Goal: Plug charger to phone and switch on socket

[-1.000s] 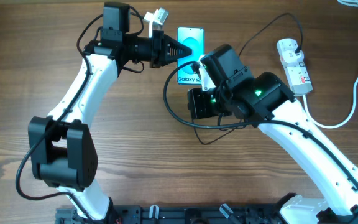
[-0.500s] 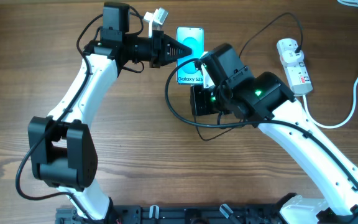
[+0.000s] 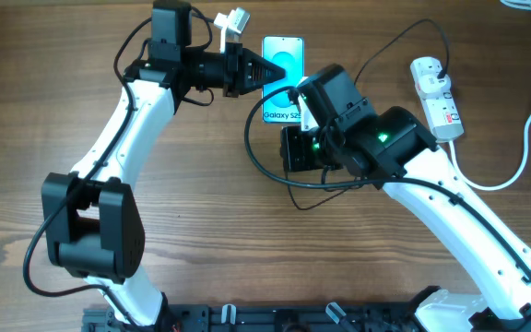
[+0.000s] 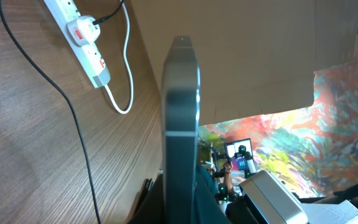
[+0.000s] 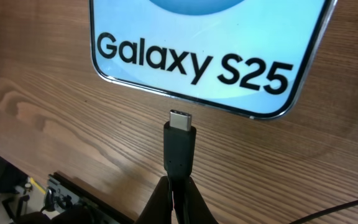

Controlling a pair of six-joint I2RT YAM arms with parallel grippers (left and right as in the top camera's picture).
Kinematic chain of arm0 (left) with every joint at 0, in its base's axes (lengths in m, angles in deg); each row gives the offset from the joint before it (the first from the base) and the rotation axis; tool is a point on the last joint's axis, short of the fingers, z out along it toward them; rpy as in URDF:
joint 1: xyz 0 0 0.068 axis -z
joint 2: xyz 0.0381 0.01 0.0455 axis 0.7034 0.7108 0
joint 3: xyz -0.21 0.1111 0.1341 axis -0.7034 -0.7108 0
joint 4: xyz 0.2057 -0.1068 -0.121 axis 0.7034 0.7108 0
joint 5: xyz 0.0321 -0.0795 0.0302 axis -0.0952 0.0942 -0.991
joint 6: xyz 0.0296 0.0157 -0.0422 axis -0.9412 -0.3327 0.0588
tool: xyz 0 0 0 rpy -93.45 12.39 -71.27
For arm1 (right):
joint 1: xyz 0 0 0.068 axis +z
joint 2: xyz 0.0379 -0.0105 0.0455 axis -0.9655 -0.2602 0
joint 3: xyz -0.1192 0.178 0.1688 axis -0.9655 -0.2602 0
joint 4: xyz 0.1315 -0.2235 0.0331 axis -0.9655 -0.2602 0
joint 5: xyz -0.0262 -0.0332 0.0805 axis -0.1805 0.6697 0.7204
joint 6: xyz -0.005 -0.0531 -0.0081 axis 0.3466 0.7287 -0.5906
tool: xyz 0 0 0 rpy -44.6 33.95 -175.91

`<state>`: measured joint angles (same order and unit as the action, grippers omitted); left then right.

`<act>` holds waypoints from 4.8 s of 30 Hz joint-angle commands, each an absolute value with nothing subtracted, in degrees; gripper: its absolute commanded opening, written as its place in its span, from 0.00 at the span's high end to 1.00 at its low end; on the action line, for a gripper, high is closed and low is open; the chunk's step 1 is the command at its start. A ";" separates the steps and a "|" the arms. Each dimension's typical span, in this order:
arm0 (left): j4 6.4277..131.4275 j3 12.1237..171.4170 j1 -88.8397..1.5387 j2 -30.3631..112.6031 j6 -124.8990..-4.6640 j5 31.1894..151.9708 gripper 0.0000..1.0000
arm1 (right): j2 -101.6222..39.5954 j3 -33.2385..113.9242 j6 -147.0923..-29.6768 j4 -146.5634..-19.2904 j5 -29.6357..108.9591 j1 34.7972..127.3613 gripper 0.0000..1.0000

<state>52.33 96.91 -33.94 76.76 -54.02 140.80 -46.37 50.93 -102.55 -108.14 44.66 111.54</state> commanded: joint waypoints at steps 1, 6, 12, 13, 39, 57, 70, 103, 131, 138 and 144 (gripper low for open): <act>51.91 97.41 -34.20 74.90 -53.62 143.62 0.96 | -46.17 50.74 -103.05 -107.96 44.94 111.71 0.96; 52.06 97.41 -34.20 74.90 -53.69 143.62 0.95 | -46.17 50.74 -102.94 -107.29 44.66 111.71 0.96; 52.09 97.41 -34.20 74.90 -53.69 143.62 0.95 | -46.17 50.74 -102.72 -106.87 44.50 111.71 0.96; 52.06 97.41 -34.20 74.90 -53.67 143.62 0.95 | -46.17 50.74 -102.72 -106.89 44.50 111.71 0.96; 52.09 97.41 -34.20 74.90 -54.13 145.57 0.95 | -46.17 50.74 -102.81 -106.76 44.52 111.71 0.96; 52.28 97.41 -33.83 74.90 -55.83 145.48 0.95 | -46.17 50.74 -101.45 -106.83 44.96 111.71 0.96; 52.28 97.41 -32.58 74.90 -55.83 144.67 0.95 | -46.17 50.74 -101.28 -107.18 44.85 111.69 0.96; 59.28 97.41 -32.58 74.90 -60.12 145.57 0.96 | -46.15 52.40 -101.61 -104.14 40.94 111.60 0.96; 62.91 97.41 -31.66 74.90 -64.51 149.68 0.96 | -46.15 52.40 -101.65 -100.95 40.53 110.40 0.95; 62.91 97.41 -31.66 74.90 -64.42 149.65 0.96 | -46.15 52.40 -101.50 -100.10 40.31 110.29 0.94; 62.91 97.41 -31.66 74.90 -64.40 149.63 0.96 | -46.15 52.42 -101.50 -100.03 40.13 109.90 0.94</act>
<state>61.46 98.13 -33.94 76.76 -62.85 142.46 -46.37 50.91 -101.89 -105.32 45.14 112.21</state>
